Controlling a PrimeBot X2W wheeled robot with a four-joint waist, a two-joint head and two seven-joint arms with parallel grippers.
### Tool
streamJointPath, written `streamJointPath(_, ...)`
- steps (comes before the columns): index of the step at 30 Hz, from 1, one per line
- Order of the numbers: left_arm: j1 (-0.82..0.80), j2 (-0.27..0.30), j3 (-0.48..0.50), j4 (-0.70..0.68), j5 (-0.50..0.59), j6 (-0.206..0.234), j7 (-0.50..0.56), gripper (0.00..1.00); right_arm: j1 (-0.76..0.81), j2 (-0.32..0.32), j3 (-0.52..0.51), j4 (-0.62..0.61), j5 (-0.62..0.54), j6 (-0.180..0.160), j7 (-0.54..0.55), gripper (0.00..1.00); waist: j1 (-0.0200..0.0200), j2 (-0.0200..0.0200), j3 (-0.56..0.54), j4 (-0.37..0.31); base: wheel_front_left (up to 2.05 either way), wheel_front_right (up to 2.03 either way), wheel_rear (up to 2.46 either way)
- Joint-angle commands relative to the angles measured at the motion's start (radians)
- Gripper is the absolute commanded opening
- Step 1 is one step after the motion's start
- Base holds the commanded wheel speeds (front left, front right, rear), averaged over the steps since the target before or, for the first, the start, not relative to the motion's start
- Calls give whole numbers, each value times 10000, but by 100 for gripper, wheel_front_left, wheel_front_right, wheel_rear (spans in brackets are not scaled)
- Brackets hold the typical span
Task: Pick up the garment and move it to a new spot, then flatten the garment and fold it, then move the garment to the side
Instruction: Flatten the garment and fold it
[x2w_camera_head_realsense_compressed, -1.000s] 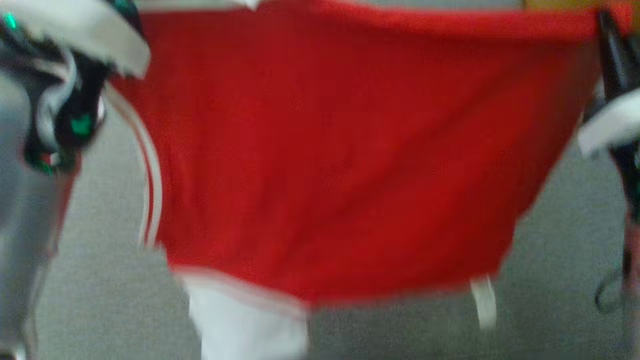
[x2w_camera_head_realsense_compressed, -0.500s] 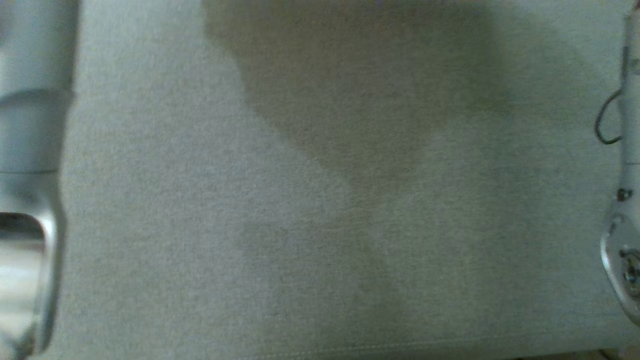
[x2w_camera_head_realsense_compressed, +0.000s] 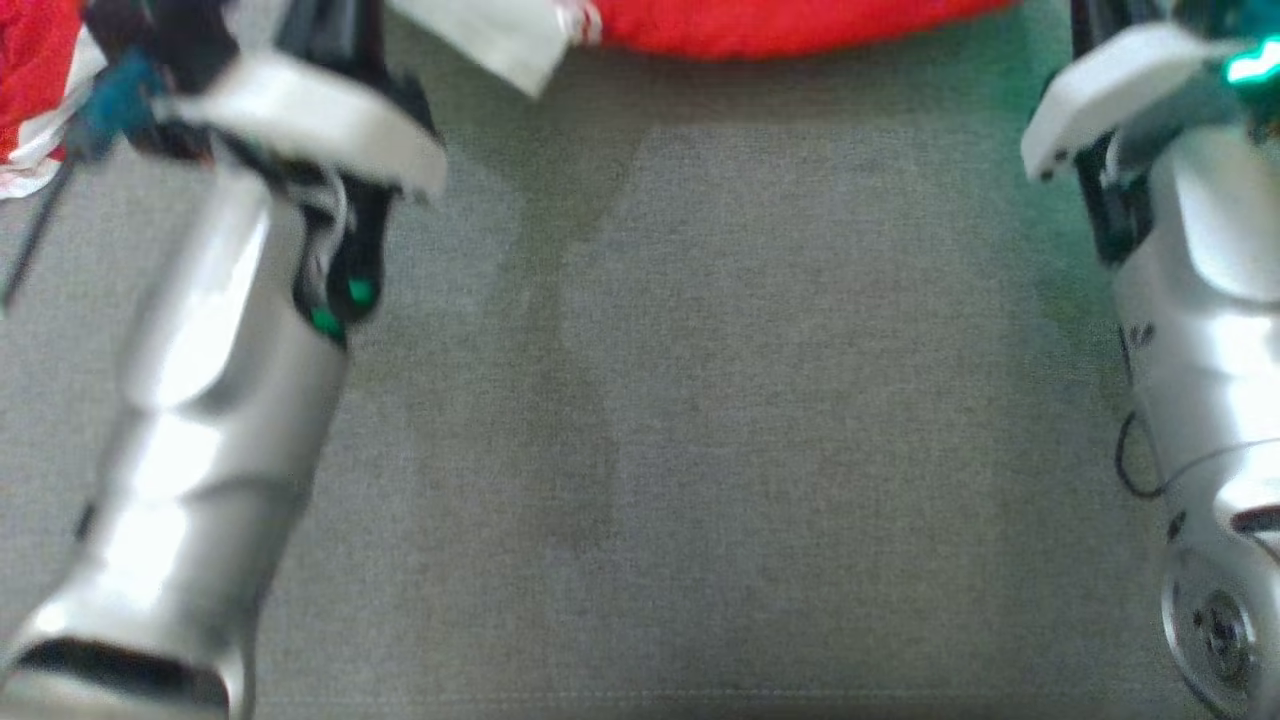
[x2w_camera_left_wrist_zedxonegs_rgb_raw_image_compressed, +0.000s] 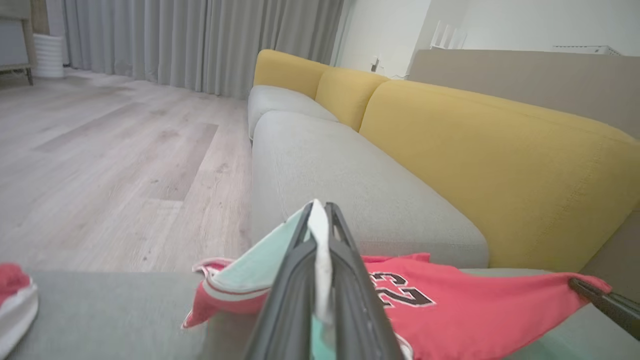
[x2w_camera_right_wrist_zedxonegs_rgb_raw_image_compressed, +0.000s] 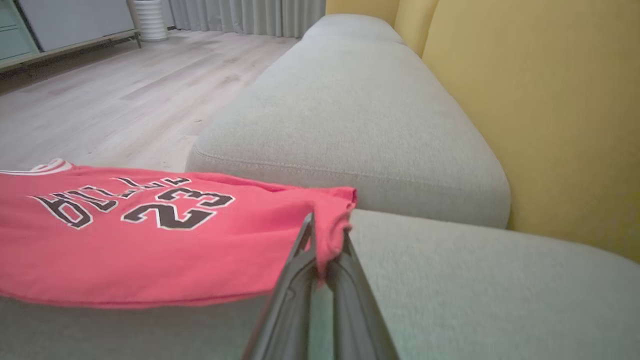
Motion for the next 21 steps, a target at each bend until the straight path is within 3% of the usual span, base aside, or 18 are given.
streamJointPath(1, -111, 395, 266, -609, -74, -40, -123, 0, -111, 145, 87, -283, 115, 35, -229, 0, -2, 1, -70, -30, 0, 0, 0)
streamJointPath(7, 2313, 631, 585, -2366, -707, 275, -349, 0, 1031, 331, 29, -250, 963, 35, -857, 0, -2, 1, -669, -143, 0, 0, 0)
streamJointPath(12, 4520, 1239, 743, -4131, -828, 852, -199, 0, 2538, 501, 59, -891, 1484, 35, -1004, 0, -2, 1, -1529, -233, 0, 0, 0)
streamJointPath(19, 7731, 1789, 502, -6449, -929, 1886, 429, 0, 5457, 612, -29, -2904, 1879, 35, -1033, 0, -2, 1, -3141, -142, 0, 0, 0)
streamJointPath(21, 8787, 2045, 324, -7379, -948, 2227, 790, 0, 7042, 689, -287, -4234, 1996, 35, -763, 0, -2, 1, -3751, 31, 0, 0, 0)
